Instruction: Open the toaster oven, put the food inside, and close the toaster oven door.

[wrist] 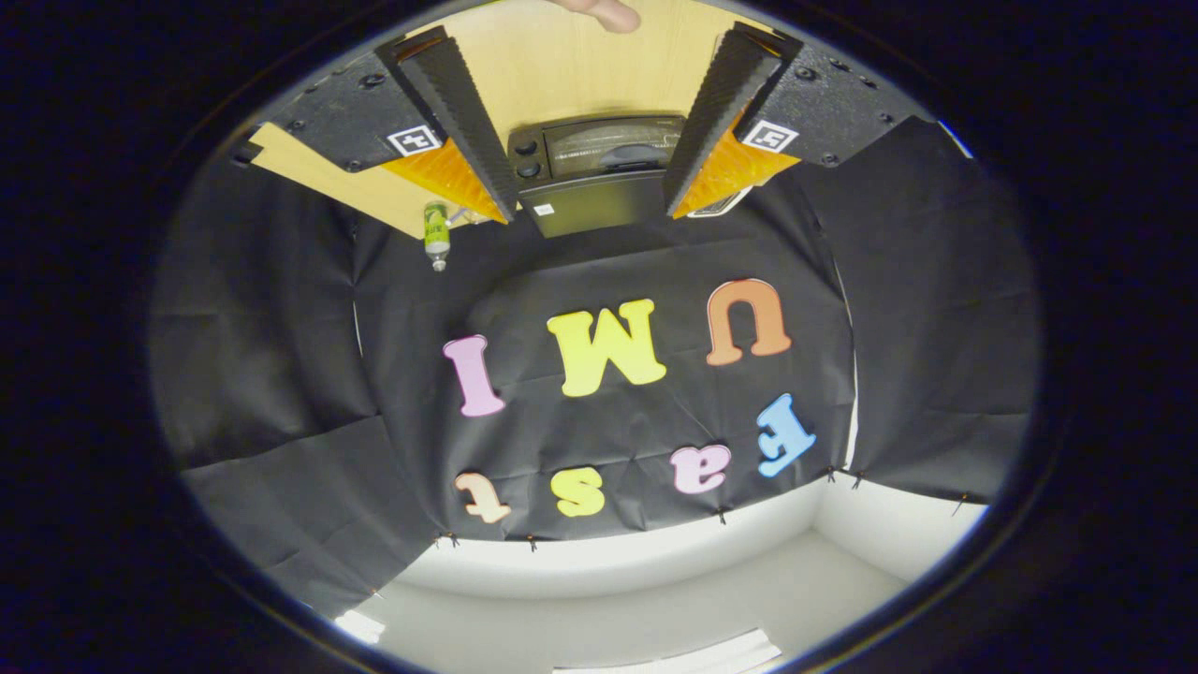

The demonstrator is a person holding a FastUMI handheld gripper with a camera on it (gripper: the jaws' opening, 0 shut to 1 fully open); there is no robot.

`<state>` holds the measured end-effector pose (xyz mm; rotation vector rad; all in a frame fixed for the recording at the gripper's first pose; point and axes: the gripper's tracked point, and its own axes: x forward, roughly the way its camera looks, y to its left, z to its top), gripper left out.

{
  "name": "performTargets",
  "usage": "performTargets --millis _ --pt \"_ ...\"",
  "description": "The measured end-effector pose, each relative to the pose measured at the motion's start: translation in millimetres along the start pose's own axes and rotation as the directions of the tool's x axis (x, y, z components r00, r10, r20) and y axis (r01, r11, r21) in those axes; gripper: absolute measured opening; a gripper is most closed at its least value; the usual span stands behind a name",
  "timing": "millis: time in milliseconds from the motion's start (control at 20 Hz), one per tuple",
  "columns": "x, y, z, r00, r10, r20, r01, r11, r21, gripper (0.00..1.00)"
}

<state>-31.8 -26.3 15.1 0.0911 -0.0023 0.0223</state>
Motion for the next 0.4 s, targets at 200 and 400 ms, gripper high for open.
performTargets --millis 200,400 --pt "-8 5 5 1.000 -0.002 0.027 0.003 0.999 -0.045 1.00" --pt "-12 19 0 0.999 0.032 0.031 -0.030 0.998 -0.062 1.00"
